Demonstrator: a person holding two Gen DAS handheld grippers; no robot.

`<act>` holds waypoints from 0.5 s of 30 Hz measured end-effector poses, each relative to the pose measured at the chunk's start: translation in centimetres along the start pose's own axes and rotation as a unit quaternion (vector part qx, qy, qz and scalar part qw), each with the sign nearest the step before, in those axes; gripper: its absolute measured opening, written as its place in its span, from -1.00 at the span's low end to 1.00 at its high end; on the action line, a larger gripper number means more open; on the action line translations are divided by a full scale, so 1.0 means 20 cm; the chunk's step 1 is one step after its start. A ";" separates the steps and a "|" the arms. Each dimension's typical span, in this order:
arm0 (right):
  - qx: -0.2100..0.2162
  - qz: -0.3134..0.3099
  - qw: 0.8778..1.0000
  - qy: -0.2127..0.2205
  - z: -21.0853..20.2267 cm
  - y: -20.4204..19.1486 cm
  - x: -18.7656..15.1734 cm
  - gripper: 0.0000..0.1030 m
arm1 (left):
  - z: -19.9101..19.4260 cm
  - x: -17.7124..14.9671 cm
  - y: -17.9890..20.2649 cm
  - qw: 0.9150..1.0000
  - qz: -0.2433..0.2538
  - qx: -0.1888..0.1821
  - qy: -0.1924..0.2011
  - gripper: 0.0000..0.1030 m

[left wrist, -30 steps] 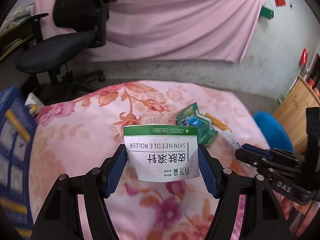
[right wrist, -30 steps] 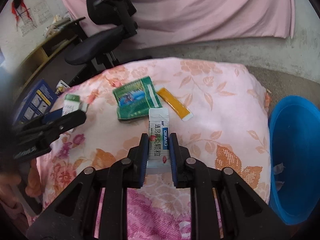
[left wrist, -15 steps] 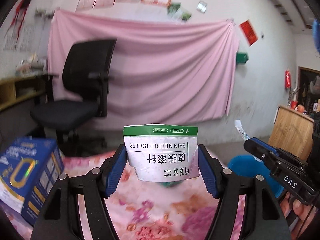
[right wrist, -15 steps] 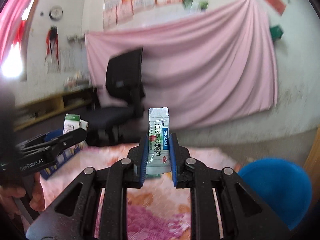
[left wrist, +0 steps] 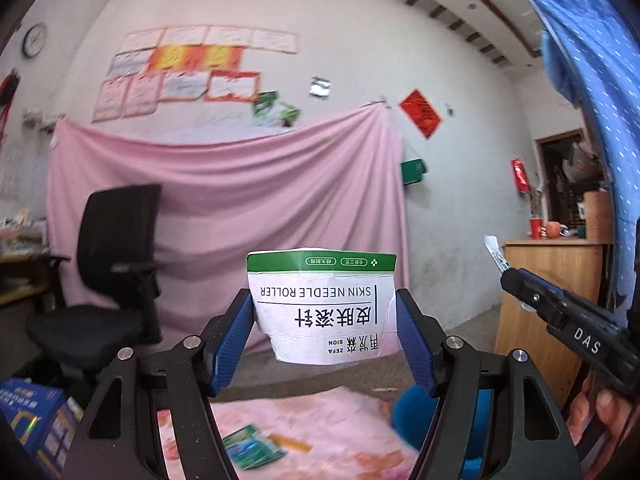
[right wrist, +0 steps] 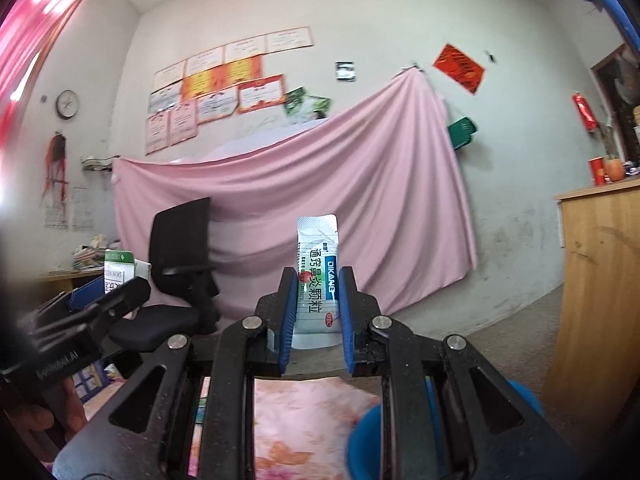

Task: Collect trash
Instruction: 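Lift the packet and white sachet and carry them over the blue basin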

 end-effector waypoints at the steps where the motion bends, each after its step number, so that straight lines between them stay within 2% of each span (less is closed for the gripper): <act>1: -0.006 -0.001 1.000 0.000 -0.01 0.03 0.00 -0.15 | 0.04 -0.01 0.04 1.000 0.006 -0.007 -0.002 0.24; 5: -0.041 0.003 0.999 -0.018 0.00 0.18 -0.03 -0.15 | 0.21 -0.05 0.19 0.998 0.020 -0.050 -0.015 0.24; 9: -0.079 0.023 0.994 -0.067 0.07 0.37 -0.10 -0.15 | 0.40 -0.11 0.30 0.995 -0.008 -0.087 -0.048 0.24; 15: -0.106 0.062 0.980 -0.158 0.20 0.55 -0.23 -0.15 | 0.63 -0.20 0.36 0.988 -0.061 -0.097 -0.107 0.24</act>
Point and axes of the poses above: each gripper's, at about its wrist camera, not at the fingertips, and z roughly the way its jaws point, y to its right, x to its top, the point moved 3 cm from there along z, roughly the way its jaws point, and after that the axes turned 15 degrees about -x, right-handed, at the moved point
